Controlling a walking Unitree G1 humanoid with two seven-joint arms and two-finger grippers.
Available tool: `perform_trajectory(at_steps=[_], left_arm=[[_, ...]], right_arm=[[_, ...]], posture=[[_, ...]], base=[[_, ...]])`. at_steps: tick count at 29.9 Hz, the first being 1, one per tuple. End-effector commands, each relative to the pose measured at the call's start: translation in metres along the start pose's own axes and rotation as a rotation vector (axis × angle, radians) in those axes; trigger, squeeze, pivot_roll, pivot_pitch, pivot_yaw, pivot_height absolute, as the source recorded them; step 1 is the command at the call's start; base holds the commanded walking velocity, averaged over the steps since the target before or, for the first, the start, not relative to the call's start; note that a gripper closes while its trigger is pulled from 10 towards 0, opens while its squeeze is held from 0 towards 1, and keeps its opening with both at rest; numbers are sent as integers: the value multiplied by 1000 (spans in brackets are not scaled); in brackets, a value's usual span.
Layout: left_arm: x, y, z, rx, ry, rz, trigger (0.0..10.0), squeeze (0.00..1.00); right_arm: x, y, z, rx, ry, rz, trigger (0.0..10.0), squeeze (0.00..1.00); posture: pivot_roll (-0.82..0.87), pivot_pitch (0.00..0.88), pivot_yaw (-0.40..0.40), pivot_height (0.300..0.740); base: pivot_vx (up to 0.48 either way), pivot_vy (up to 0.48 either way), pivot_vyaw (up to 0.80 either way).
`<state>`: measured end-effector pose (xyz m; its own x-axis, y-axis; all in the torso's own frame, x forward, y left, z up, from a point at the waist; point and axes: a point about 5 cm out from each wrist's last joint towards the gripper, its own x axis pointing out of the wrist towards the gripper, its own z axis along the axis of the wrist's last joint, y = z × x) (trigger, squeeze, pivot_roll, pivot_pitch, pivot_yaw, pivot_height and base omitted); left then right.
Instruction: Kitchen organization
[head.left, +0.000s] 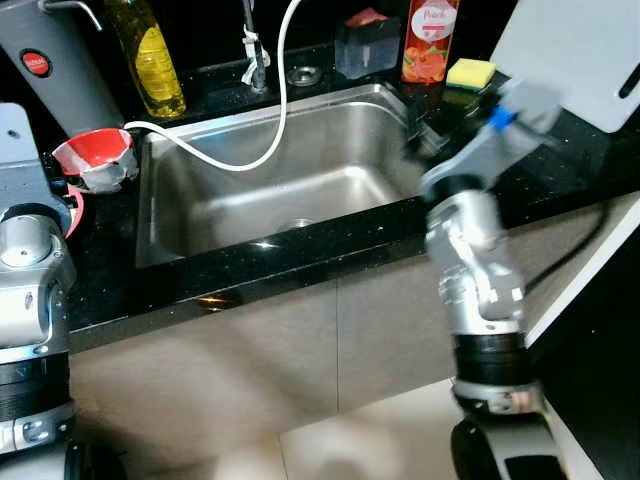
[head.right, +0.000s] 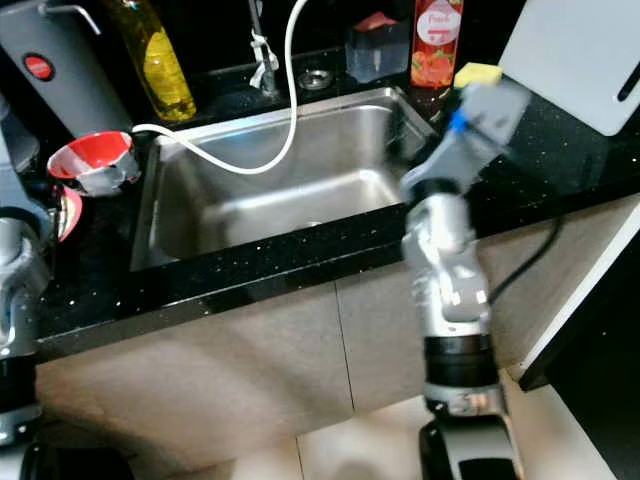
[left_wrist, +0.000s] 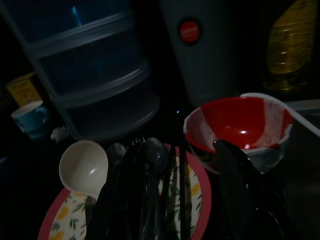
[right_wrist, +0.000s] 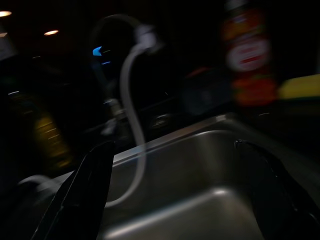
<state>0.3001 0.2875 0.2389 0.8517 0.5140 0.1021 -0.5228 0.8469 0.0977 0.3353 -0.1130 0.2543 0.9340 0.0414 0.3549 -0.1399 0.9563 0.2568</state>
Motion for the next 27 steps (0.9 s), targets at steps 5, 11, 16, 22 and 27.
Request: perform_trajectory(at_steps=[5, 11, 16, 22, 27], left_arm=[[6, 16, -16, -13, 100, 51, 10000, 0], [23, -2, -13, 147, 69, -135, 10000, 0], [35, -13, -11, 216, 92, -354, 10000, 0], [49, -15, -8, 186, 106, -436, 10000, 0], [63, -12, -8, 253, 111, -395, 10000, 0]], right_arm=[[1, 12, 4, 12, -12, 65, 10000, 0], [2, 7, 7, 17, -11, 51, 10000, 0], [7, 9, 11, 6, -22, 81, 10000, 0], [10, 18, 12, 25, -9, 119, 10000, 0], [13, 25, 15, 76, -4, 168, 10000, 0]], posture=[[133, 0, 128, 740], [159, 0, 104, 740], [188, 0, 85, 740], [185, 0, 56, 740], [207, 0, 10, 740]], base=[[0, 0, 0], [0, 0, 0], [0, 0, 0], [0, 0, 0], [0, 0, 0]])
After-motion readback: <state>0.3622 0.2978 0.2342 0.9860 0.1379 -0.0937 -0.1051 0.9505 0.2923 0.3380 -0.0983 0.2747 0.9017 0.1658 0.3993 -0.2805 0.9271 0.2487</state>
